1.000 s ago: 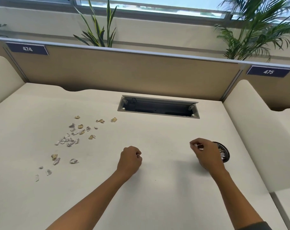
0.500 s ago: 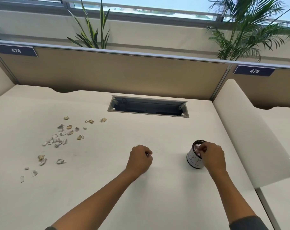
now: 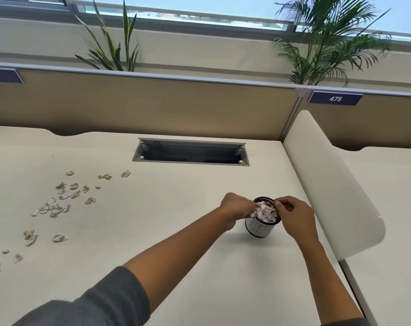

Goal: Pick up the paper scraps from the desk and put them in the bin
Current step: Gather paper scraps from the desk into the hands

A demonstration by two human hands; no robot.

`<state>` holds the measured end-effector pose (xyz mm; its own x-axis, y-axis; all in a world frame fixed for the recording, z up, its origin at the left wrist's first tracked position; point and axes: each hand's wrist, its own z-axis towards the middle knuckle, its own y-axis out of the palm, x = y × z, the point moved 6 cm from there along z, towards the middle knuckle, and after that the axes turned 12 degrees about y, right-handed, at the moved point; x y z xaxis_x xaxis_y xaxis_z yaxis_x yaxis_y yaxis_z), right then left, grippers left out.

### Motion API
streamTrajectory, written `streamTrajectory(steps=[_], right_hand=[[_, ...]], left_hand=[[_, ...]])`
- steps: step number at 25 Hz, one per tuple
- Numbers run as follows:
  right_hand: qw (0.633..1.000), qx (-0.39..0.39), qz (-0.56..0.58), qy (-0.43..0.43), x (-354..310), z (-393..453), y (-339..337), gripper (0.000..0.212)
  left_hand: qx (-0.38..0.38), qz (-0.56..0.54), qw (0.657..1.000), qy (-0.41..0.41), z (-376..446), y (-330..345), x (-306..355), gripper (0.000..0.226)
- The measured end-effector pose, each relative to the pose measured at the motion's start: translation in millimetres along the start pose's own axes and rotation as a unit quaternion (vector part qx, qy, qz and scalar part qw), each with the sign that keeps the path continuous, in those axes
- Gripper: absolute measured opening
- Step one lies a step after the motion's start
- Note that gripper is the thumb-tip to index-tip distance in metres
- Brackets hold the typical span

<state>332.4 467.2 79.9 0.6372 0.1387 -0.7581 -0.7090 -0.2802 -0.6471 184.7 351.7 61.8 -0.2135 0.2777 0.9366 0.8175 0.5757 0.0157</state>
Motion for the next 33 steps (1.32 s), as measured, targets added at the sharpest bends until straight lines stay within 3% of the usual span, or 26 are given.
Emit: streamTrajectory(steps=[4, 9, 14, 17, 25, 29, 33], right_hand=[[0.999, 0.009, 0.043, 0.010, 6, -1, -15, 0.009], [0.998, 0.000, 0.059, 0.027, 14, 1, -15, 0.010], [0.997, -0.002, 0.066, 0.028, 8, -1, -4, 0.013], [0.997, -0.004, 0.068, 0.022, -2, -5, 5, 0.014], [0.994, -0.063, 0.086, -0.015, -55, -30, 64, 0.014], [0.990, -0.099, 0.089, -0.047, -80, -45, 103, 0.016], [0.988, -0.121, 0.071, -0.060, -96, -57, 134, 0.018]], left_hand=[[0.003, -0.010, 1.000, -0.028, 17, 23, 8, 0.019], [-0.043, -0.038, 0.998, -0.036, 15, 37, 24, 0.035], [-0.039, 0.000, 0.999, 0.007, 8, 22, 34, 0.017], [-0.050, 0.020, 0.998, 0.032, 3, 4, 27, 0.027], [0.006, 0.150, 0.984, 0.097, -14, -103, -7, 0.034], [0.062, 0.286, 0.945, 0.147, -28, -190, -29, 0.028], [0.120, 0.388, 0.906, 0.119, -42, -282, -60, 0.032]])
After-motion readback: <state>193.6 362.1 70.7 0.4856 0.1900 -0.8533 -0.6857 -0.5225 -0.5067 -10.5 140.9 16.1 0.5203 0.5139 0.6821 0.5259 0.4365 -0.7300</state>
